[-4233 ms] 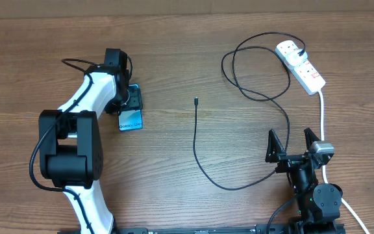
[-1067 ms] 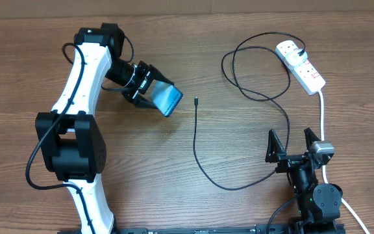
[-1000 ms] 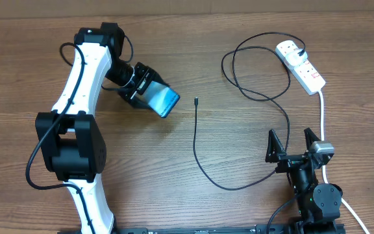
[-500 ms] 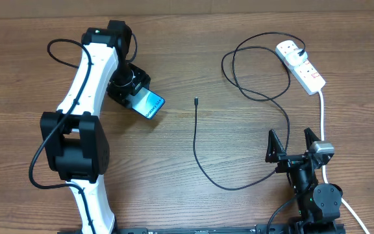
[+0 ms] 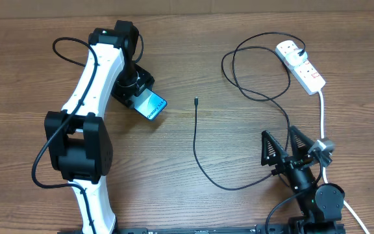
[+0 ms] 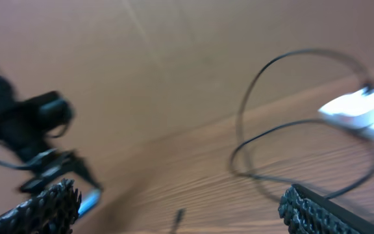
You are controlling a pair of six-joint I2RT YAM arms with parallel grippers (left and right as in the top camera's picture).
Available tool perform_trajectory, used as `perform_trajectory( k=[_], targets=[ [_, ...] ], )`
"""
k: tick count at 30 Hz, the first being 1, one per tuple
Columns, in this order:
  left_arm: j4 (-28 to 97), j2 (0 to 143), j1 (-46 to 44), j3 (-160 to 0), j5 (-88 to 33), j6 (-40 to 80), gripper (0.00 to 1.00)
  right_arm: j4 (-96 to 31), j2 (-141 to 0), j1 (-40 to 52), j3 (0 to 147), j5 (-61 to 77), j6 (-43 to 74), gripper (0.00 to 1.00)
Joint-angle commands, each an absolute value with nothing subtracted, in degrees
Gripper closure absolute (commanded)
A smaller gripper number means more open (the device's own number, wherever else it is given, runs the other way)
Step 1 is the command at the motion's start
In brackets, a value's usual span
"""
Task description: Plug charger to phone and switch on socket
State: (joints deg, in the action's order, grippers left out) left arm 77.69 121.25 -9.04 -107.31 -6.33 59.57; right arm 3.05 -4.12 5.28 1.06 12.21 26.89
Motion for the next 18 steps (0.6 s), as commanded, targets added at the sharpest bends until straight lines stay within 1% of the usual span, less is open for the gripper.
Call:
perform_trajectory(
  k=[1, 5, 10, 13, 16, 18],
  targets=[
    [77.65, 121.05, -9.65, -108.9, -5.56, 57.58, 0.96, 3.86, -8.91, 5.52, 3.95, 19.2, 32.18, 0.0],
    [77.69, 121.05, -9.8, -108.9, -5.78, 56.75, 0.96, 3.75, -18.13, 5.5, 11.0, 22.17, 32.14, 0.0],
    [77.67, 121.05, -9.8, -108.9, -7.09, 56.77, 0.96, 0.93, -36.88, 5.52, 25.17, 30.76, 31.29, 0.0],
    [77.6, 121.05, -9.8, -108.9, -7.35, 56.77, 0.96, 0.19, -46.54, 5.52, 31.14, 36.49, 31.33, 0.0],
    [77.52, 121.05, -9.8, -108.9, -8.03, 56.75, 0.96, 4.23, -56.25, 5.52, 34.15, 43.75, 31.83, 0.0],
    [77.54, 121.05, -9.8, -108.9, -8.56, 56.73, 0.96, 11.64, -62.46, 5.52, 34.24, 46.96, 37.52, 0.0]
  ],
)
